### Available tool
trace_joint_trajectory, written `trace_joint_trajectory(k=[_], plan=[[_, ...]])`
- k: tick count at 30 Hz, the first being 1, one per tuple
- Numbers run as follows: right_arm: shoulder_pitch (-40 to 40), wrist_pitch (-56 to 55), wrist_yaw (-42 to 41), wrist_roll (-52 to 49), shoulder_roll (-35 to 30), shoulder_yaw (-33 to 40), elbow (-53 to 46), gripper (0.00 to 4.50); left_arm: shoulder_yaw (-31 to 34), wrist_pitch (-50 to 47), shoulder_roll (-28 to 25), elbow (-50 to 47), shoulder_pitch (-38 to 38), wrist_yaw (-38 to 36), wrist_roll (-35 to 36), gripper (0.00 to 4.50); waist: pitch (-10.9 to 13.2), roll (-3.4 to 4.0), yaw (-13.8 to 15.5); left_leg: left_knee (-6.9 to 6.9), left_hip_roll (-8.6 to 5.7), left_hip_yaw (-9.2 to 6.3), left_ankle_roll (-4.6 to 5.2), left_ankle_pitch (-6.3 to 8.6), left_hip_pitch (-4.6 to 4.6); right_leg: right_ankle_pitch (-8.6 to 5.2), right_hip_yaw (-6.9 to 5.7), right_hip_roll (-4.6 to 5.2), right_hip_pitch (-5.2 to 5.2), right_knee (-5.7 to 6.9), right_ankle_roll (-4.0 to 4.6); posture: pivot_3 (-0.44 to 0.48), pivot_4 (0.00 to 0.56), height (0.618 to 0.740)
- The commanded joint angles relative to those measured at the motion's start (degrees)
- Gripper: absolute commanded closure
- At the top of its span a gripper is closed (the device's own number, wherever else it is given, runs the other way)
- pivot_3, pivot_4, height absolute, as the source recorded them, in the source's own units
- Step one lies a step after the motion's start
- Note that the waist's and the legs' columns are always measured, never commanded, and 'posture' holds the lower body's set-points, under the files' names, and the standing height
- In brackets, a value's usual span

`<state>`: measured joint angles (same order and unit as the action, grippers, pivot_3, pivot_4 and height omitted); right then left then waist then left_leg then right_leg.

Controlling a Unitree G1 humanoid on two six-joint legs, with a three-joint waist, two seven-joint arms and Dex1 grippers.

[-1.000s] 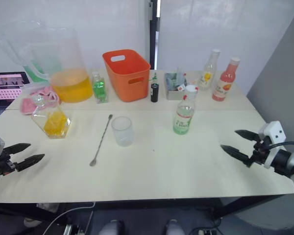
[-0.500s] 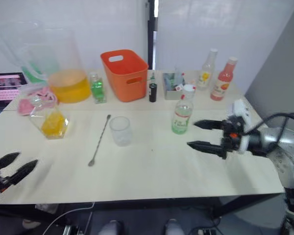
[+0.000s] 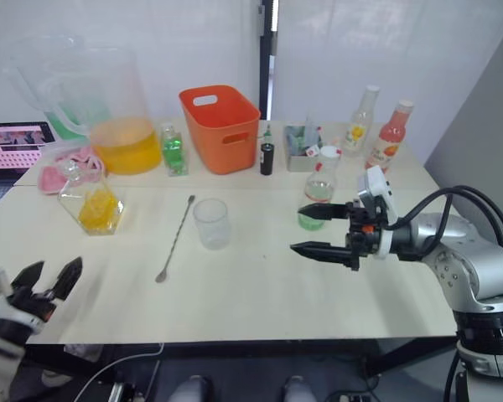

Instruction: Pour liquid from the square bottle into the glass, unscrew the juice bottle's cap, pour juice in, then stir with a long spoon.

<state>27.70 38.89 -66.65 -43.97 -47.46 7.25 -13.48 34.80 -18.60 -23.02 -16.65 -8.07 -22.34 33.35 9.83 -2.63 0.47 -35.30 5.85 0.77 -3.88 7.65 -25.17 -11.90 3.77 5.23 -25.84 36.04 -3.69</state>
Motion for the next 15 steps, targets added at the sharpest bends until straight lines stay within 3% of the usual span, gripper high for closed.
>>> trace_joint_trajectory(k=[1, 7, 15], plan=[[-0.21, -0.31, 2.03, -1.53, 0.06, 3.26, -2.77, 0.03, -0.87, 1.69, -1.46, 0.59, 4.86, 4.23, -3.47, 0.00, 0.00, 0.00, 0.02, 0.00, 0.00, -0.01, 0.04, -0.03, 0.00, 0.00, 0.00, -0.02, -0.01, 0.01, 0.00, 0.000, 0.150, 0.703], [-1.28, -0.82, 4.28, -1.07, -0.07, 4.69, -4.40, 0.03, -2.03, 0.88, -5.49, 9.16, 14.90, 7.48, -6.98, 0.00, 0.00, -0.01, 0.12, 0.00, 0.00, -0.02, 0.25, -0.16, 0.00, 0.00, 0.00, -0.03, 0.00, 0.01, 0.00, 0.000, 0.150, 0.703], [-3.90, -0.92, 6.18, -1.08, -0.64, 6.26, -7.00, 0.03, -5.26, 2.51, -10.60, 21.03, 23.66, 3.43, -9.35, 0.00, 0.00, -0.01, 0.12, 0.02, 0.00, -0.01, 0.25, -0.16, 0.00, 0.01, 0.00, -0.03, 0.00, 0.01, -0.02, 0.000, 0.150, 0.703]])
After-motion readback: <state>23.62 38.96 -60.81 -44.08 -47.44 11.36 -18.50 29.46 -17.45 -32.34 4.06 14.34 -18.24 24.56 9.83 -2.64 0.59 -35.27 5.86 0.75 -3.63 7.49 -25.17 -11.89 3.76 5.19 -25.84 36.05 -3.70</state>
